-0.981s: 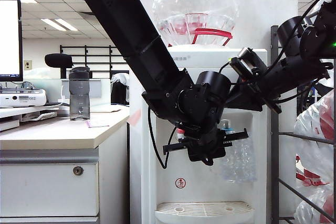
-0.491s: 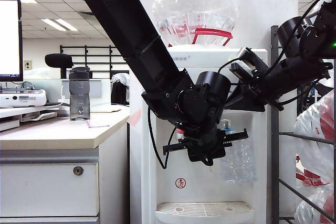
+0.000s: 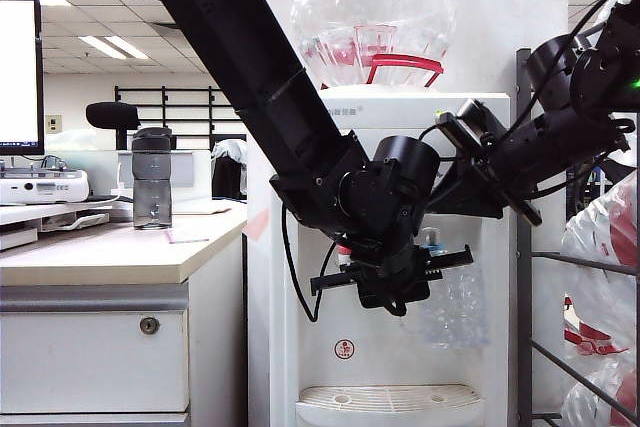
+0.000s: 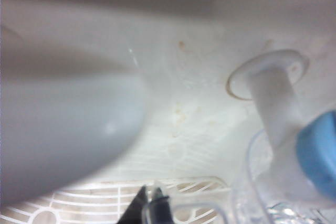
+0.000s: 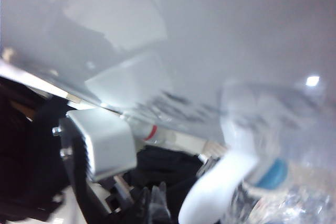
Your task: Pick up the plastic mug from the left desk, go to the cold water outlet of the water dispenser, press the vertical switch to get some water, then put the mug back on the desk.
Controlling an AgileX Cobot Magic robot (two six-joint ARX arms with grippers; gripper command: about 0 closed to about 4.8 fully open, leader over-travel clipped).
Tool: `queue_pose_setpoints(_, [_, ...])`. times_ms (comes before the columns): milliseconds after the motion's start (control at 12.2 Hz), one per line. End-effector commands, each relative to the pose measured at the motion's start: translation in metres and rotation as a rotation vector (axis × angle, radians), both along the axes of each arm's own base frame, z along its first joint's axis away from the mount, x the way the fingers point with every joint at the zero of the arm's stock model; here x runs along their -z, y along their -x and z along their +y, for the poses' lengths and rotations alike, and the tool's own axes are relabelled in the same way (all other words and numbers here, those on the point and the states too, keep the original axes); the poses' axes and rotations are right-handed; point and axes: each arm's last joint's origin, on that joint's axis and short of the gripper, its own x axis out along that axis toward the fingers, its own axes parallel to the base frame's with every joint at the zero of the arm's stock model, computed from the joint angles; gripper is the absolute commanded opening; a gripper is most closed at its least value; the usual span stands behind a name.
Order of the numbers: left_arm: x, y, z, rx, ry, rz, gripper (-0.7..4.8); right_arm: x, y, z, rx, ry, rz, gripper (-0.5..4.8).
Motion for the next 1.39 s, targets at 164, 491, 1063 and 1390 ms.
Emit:
queue_pose_setpoints(164, [-0.013, -0.002, -0.004, 0.005, 0.061, -0.05, -0.07, 0.0, 0.0, 0.0, 0.133, -0.106, 0.168, -0.05])
queue_pose_setpoints(491, [-0.014, -0.002, -0.004, 0.005, 0.063, -0.052, -0.07, 0.001, 0.0, -0.001, 0.213, -0.168, 0.258, -0.05])
queue_pose_setpoints(1063, [-0.014, -0.002, -0.004, 0.006, 0.059, -0.053, -0.07, 0.013, -0.001, 0.007, 0.199, -0.139, 0.268, -0.05])
queue_pose_setpoints(1390, [-0.014, -0.002, -0.004, 0.006, 0.06, -0.053, -0.07, 0.013, -0.001, 0.007, 0.199, -0.123, 0.255, -0.05])
